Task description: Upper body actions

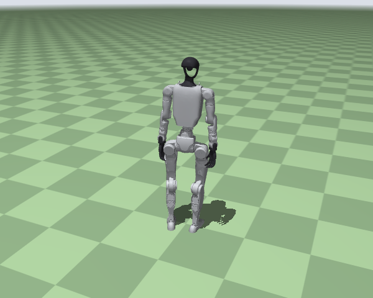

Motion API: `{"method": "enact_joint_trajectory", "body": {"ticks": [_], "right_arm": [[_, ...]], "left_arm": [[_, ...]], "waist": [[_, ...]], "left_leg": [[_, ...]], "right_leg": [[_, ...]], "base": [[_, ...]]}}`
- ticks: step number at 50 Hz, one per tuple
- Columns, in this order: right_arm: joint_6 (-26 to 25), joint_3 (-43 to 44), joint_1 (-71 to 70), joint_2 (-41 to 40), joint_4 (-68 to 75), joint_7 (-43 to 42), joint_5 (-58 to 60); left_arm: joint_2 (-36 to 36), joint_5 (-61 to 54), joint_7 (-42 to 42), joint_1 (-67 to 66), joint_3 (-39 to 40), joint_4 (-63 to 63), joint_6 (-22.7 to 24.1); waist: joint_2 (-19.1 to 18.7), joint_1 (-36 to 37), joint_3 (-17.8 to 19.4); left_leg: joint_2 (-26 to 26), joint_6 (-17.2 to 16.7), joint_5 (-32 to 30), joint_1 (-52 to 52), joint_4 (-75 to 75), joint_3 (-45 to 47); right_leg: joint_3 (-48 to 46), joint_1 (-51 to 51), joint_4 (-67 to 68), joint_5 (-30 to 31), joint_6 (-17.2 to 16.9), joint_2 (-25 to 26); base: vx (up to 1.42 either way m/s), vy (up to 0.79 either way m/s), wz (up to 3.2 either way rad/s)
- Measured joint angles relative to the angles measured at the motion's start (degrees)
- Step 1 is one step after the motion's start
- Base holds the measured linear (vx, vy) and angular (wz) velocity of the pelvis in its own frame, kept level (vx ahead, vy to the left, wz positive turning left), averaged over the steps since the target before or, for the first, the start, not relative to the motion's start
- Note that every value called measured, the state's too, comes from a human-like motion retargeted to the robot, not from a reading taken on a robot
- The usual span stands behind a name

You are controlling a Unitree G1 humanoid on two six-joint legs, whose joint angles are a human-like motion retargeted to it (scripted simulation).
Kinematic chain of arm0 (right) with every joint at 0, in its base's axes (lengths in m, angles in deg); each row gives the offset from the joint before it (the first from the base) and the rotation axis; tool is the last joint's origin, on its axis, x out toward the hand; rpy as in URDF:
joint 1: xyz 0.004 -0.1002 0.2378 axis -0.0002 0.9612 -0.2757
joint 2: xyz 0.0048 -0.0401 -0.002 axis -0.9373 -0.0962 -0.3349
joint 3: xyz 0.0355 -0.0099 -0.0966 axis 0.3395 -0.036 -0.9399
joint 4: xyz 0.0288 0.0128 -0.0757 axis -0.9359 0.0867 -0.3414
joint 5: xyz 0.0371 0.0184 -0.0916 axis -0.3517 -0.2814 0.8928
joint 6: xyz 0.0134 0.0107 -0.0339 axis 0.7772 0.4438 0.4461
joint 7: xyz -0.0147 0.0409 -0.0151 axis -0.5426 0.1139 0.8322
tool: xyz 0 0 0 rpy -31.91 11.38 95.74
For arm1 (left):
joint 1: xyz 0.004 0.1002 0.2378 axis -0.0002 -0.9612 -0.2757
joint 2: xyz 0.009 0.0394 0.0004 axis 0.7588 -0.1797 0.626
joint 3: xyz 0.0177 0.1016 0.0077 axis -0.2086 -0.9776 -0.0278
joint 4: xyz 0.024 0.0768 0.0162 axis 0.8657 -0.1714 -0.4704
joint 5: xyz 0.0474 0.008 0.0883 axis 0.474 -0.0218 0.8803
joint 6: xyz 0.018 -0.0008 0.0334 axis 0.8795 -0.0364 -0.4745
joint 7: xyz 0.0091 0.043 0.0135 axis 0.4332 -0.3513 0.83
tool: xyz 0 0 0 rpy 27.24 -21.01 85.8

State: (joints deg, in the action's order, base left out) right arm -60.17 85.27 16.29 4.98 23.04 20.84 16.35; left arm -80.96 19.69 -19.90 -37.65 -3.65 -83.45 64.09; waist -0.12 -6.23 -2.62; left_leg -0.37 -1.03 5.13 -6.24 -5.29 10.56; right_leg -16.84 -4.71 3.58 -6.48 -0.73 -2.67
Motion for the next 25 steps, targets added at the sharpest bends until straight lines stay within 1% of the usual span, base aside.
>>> {"method": "enact_joint_trajectory", "body": {"ticks": [3, 7, 10, 13, 15, 18, 21, 25], "right_arm": [[-0.5, -0.1, -0.5, -0.1, -0.8, -0.5, -0.1], [0.0, -0.6, -1.3, -0.6, -2.5, -1.1, -0.3], [1.0, -0.8, -1.8, -0.7, -5.1, -2.6, -0.9], [2.2, -1.6, -2.6, -0.6, -8.3, -5.4, -1.5], [3.1, -3.1, -3.5, -0.3, -11.1, -7.1, -1.9], [5.2, -5.8, -5.2, 0.9, -16.0, -10.7, 0.9], [6.4, -8.1, -7.8, 2.3, -21.5, -14.4, 4.4], [9.0, -10.7, -11.5, 4.3, -28.6, -15.3, 5.1]], "left_arm": [[-0.3, -0.2, -0.5, 0.6, -0.7, 0.8, 0.7], [-0.8, -1.7, 4.0, 1.0, -2.5, 2.8, 3.3], [-0.9, -2.1, 7.6, 2.0, -4.4, 4.3, 5.4], [-1.1, -2.7, 9.0, 3.7, -5.8, 7.0, 6.2], [-1.0, -3.7, 10.0, 4.8, -6.5, 9.7, 7.5], [-0.5, -5.2, 11.5, 5.6, -8.4, 15.1, 11.2], [0.4, -6.5, 14.3, 7.0, -10.3, 21.6, 14.0], [2.4, -8.9, 16.9, 9.7, -13.5, 30.1, 16.9]], "waist": [[0.0, -0.2, 1.3], [0.2, -0.9, 4.0], [0.2, -1.7, 7.4], [-0.2, -1.6, 11.3], [-0.4, 0.2, 13.3], [-0.9, 1.5, 15.5], [-1.1, 2.8, 18.6], [-1.6, 3.8, 23.3]], "left_leg": [[0.5, -0.3, 0.9, -1.4, -2.4, -0.3], [1.3, -0.9, 2.5, -4.0, -6.8, -1.0], [1.9, -1.4, 4.1, -5.9, -11.1, -2.7], [2.8, -1.8, 5.7, -9.0, -15.8, -3.8], [4.2, -2.2, 7.3, -12.2, -19.4, -3.1], [5.6, -2.6, 8.8, -17.9, -24.1, -2.8], [6.7, -3.0, 9.9, -23.8, -28.8, -2.6], [7.5, -2.7, 9.9, -31.2, -33.4, -3.1]], "right_leg": [[-0.4, -0.9, 2.2, -1.2, 0.0, -0.4], [-0.6, -2.4, 5.4, -3.0, 0.2, -0.6], [-2.0, -3.1, 7.7, -3.8, 0.1, -1.3], [-2.7, -5.2, 11.2, -4.9, -0.5, -2.5], [-1.2, -8.4, 14.5, -6.0, -1.3, -3.2], [-1.1, -14.1, 19.0, -7.2, -1.1, -3.6], [-0.9, -20.2, 23.3, -7.9, -0.6, -3.9], [-1.1, -27.0, 27.3, -7.9, 0.3, -3.7]], "base": [[-0.08, -0.01, 0.10], [-0.10, -0.03, 0.15], [-0.19, -0.05, 0.40], [-0.18, -0.10, 0.20], [-0.30, -0.07, -0.38], [-0.26, -0.08, -0.29], [-0.34, -0.07, -0.26], [-0.33, -0.09, -0.06]]}}
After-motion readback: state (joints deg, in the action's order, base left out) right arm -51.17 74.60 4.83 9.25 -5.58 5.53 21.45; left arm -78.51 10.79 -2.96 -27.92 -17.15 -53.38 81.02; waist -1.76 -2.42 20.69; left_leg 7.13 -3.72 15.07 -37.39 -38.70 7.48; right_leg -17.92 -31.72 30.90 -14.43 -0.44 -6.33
